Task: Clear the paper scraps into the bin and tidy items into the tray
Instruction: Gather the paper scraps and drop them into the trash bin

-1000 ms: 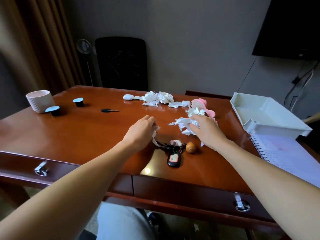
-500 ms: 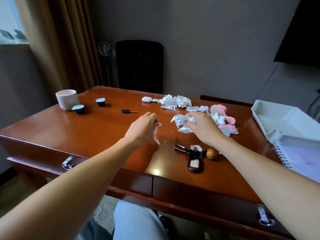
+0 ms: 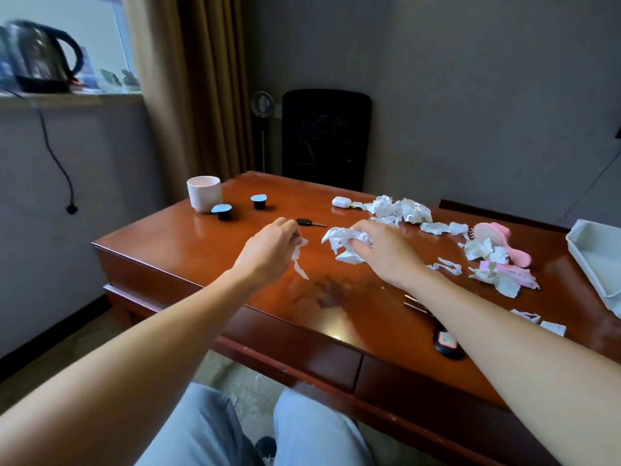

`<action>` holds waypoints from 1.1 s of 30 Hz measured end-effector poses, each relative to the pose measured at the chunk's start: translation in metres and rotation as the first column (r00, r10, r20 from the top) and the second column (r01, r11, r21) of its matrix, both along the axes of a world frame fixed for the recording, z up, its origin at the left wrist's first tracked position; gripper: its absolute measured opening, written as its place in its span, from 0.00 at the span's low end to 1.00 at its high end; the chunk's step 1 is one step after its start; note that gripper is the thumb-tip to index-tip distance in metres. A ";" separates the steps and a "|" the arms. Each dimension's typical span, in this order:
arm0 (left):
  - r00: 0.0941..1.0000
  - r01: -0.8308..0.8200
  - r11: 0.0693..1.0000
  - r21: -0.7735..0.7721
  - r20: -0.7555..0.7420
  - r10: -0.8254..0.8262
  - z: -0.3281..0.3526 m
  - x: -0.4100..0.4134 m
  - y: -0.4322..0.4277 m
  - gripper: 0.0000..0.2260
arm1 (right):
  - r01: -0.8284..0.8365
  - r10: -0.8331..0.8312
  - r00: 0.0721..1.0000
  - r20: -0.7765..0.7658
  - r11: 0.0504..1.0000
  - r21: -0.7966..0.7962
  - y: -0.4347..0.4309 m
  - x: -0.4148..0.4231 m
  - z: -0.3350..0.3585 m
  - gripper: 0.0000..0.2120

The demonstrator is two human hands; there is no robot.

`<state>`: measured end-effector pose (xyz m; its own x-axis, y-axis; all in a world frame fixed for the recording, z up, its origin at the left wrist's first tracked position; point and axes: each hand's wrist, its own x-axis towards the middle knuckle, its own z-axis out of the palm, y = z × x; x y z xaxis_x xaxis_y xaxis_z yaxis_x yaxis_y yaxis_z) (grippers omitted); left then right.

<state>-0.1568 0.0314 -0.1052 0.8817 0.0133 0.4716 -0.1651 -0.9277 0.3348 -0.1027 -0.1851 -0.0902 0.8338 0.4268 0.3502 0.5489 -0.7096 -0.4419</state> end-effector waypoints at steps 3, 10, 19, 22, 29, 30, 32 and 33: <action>0.999 -0.031 1.000 -0.006 -0.010 0.031 0.000 -0.013 0.031 0.05 | -0.054 0.054 0.998 0.013 0.999 0.003 0.036 -0.005 -0.001 0.15; 0.990 -0.140 0.990 -0.014 0.009 0.141 -0.001 -0.058 0.098 0.03 | -0.201 0.200 0.980 0.017 0.980 0.015 0.124 -0.024 -0.004 0.13; 0.923 -0.384 0.923 -0.004 0.040 0.384 -0.015 -0.124 0.184 0.06 | -0.393 0.393 0.920 -0.005 0.919 0.024 0.229 -0.057 -0.016 0.07; 0.894 -0.448 0.894 -0.019 0.006 0.449 -0.022 -0.147 0.209 0.08 | -0.456 0.456 0.890 -0.008 0.890 0.011 0.263 -0.069 -0.024 0.07; 0.847 -0.532 0.846 -0.031 -0.042 0.530 -0.053 -0.198 0.260 0.08 | -0.553 0.553 0.832 -0.049 0.833 0.012 0.330 -0.105 -0.048 0.09; 0.838 -0.546 0.837 -0.033 -0.053 0.544 -0.058 -0.205 0.267 0.08 | -0.565 0.565 0.823 -0.055 0.825 0.017 0.340 -0.110 -0.052 0.09; 0.819 -0.572 0.819 -0.042 -0.074 0.569 -0.068 -0.218 0.281 0.08 | -0.594 0.593 0.802 -0.071 0.804 0.015 0.360 -0.121 -0.063 0.09; 0.811 -0.584 0.810 -0.048 -0.082 0.579 -0.073 -0.224 0.287 0.08 | -0.606 0.604 0.792 -0.088 0.796 0.011 0.370 -0.126 -0.069 0.08</action>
<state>-0.3804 0.3183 -0.1778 0.7255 0.5624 0.3968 0.4207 -0.8186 0.3911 -0.2287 0.1847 -0.1589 0.4286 0.8591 0.2798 0.8306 -0.2527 -0.4963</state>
